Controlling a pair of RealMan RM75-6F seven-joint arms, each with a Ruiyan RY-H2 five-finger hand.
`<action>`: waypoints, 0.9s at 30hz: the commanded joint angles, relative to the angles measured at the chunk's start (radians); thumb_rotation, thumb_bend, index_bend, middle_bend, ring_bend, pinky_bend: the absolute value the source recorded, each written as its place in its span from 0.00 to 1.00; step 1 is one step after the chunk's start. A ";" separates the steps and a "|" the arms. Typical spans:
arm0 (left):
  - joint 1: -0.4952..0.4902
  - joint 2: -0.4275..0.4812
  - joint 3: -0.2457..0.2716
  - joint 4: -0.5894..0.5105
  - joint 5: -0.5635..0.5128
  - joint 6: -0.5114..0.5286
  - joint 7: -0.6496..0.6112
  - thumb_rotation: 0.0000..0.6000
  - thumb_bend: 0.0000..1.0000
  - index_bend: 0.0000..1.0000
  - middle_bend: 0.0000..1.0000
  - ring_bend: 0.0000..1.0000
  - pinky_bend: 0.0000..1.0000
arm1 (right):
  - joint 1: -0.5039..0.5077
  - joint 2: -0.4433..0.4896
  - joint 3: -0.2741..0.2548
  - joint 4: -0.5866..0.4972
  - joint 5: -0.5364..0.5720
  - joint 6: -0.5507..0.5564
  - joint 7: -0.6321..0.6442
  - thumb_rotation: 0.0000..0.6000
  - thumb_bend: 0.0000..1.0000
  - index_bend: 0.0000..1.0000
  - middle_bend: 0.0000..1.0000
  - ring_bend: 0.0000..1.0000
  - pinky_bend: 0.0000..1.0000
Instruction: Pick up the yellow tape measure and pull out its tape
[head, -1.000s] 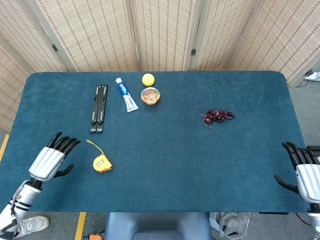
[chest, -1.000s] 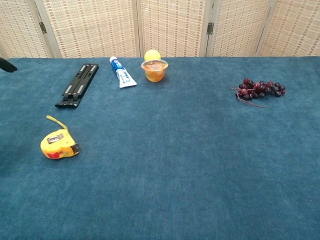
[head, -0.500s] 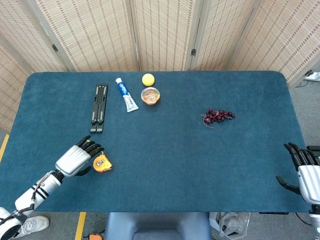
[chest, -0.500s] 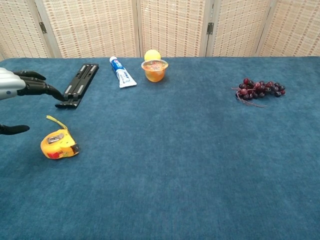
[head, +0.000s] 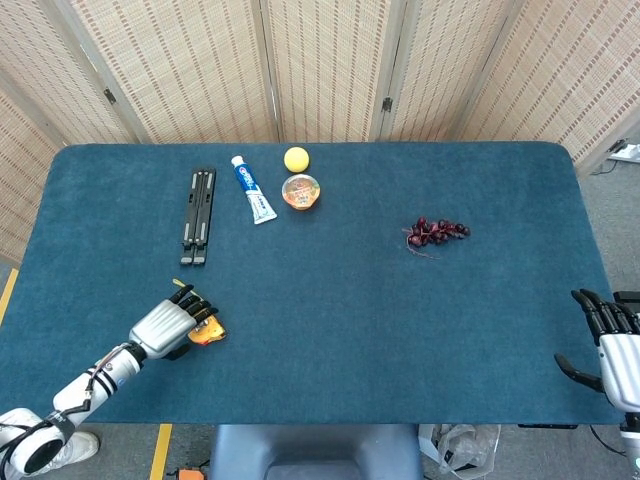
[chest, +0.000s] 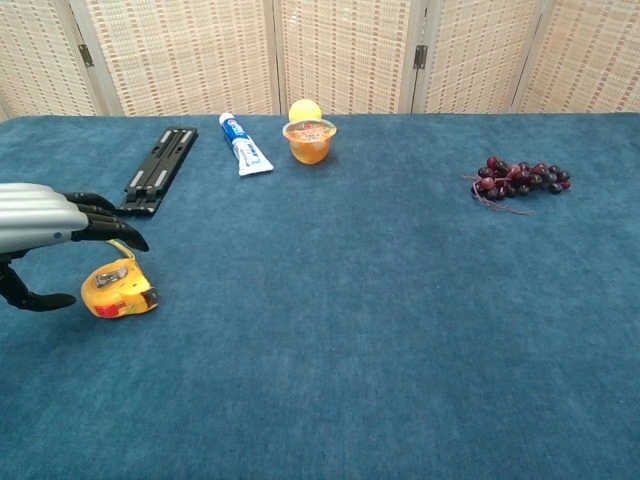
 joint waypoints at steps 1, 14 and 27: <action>-0.009 -0.014 0.002 0.007 -0.010 -0.009 0.002 1.00 0.40 0.14 0.17 0.16 0.05 | 0.000 -0.002 0.000 0.001 0.000 -0.001 0.001 1.00 0.23 0.10 0.15 0.18 0.15; -0.025 -0.023 0.019 0.011 -0.094 -0.045 0.058 1.00 0.40 0.21 0.20 0.20 0.05 | 0.001 -0.006 0.002 0.006 0.005 -0.008 0.005 1.00 0.23 0.10 0.15 0.18 0.15; 0.015 -0.039 0.031 0.005 -0.151 0.025 0.100 1.00 0.40 0.14 0.21 0.20 0.05 | 0.000 -0.009 0.003 0.015 0.001 -0.006 0.015 1.00 0.23 0.10 0.15 0.18 0.15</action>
